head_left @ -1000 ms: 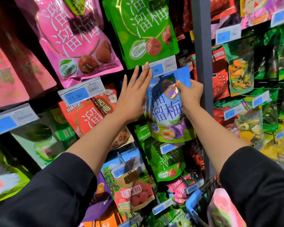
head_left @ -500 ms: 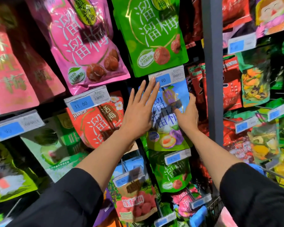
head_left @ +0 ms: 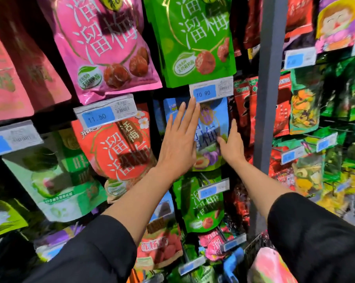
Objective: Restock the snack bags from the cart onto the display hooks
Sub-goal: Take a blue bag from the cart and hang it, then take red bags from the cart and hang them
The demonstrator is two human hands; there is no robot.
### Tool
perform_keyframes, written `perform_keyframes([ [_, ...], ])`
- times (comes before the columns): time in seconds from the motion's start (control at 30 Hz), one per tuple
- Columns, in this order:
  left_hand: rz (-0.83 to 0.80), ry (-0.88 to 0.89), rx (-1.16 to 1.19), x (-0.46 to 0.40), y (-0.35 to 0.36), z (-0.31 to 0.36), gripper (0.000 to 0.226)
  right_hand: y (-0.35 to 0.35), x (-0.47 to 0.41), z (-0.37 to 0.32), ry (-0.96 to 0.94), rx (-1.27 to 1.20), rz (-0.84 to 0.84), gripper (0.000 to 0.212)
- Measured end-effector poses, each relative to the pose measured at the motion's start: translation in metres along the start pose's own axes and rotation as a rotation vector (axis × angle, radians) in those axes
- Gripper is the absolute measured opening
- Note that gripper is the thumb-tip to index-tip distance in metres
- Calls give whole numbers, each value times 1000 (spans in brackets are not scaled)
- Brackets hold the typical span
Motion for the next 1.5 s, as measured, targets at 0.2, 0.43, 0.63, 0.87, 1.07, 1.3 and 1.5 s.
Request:
perform_keyframes([
  [0.2,-42,-10,422,60,66,42,82,-50,105,23,-64,52,-7,73],
  [0.43,-419,-65,918,152,165,169,68,-162,240,147,374,266,106,45],
  [0.63,-827,-34,992,205,223,259,40,-251,333,245,770,449,126,34],
  [0.87,-1126,-62,872,226,298,331,31,-285,363,324,920,507,31,14],
  [1.07,-1251,-249,720,250,360,364,32,-272,358,401,821,573,-333,43],
  [1.3,-1263,-508,750,298,391,359,34,-235,385,427,538,783,-677,91],
  [1.5,-1333,-541,720,329,407,365,72,-234,402,431,528,877,-628,81],
])
Point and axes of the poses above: each hand's wrist, its own x-axis away from the middle knuckle, its own y-axis out of the palm, z = x × y, the point moved 7 cm from there along -x, towards the middle knuckle, and after that the axes turned 1 degree about x, right-handed, at the moved point
